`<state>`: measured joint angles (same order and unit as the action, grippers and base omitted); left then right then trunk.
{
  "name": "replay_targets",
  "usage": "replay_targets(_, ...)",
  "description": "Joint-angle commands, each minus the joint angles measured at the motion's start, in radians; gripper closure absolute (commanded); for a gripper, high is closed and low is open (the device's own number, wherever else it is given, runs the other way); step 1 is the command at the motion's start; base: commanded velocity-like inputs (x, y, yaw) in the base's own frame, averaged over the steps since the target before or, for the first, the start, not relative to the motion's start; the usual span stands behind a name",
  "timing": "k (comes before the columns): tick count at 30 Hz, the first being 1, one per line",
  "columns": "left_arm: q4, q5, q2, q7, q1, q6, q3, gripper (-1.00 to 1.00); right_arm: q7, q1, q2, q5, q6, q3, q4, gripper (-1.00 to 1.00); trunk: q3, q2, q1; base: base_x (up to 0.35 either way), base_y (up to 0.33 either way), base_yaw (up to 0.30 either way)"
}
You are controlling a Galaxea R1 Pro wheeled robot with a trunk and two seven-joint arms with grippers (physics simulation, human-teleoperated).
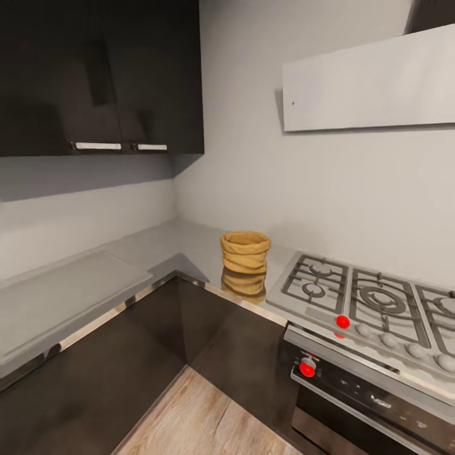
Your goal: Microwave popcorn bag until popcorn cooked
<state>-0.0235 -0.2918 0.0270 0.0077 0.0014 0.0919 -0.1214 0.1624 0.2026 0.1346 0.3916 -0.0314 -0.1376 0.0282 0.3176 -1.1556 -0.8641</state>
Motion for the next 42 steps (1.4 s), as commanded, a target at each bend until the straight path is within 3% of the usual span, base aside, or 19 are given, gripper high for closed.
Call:
replay_targets(1,-0.001,0.001,0.001,0.001,0.0,0.002,-0.008,-1.0,0.002,0.001,0.0,0.009,-0.004,-0.008,0.003,-1.0,-0.002,0.007,0.004,0.0,0.0,0.0)
replay_targets(25,-0.001,0.006,0.002,0.0,0.0,-0.004,-0.003,-1.0,0.006,0.001,-0.011,0.004,0.014,-0.01,0.004,-1.0,-0.077,0.175,0.096,0.0,0.0,0.0)
replay_targets(30,-0.001,0.006,0.002,-0.001,0.0,-0.004,-0.001,-1.0,0.005,0.001,-0.014,-0.013,0.014,-0.024,0.003,-1.0,-0.093,0.21,0.115,0.0,0.0,0.0)
replay_targets(42,-0.001,0.008,0.007,0.0,0.0,-0.003,-0.001,-1.0,0.002,0.001,-0.023,-0.012,-0.028,-0.017,0.002,-1.0,-0.131,0.294,0.161,0.0,0.0,0.0)
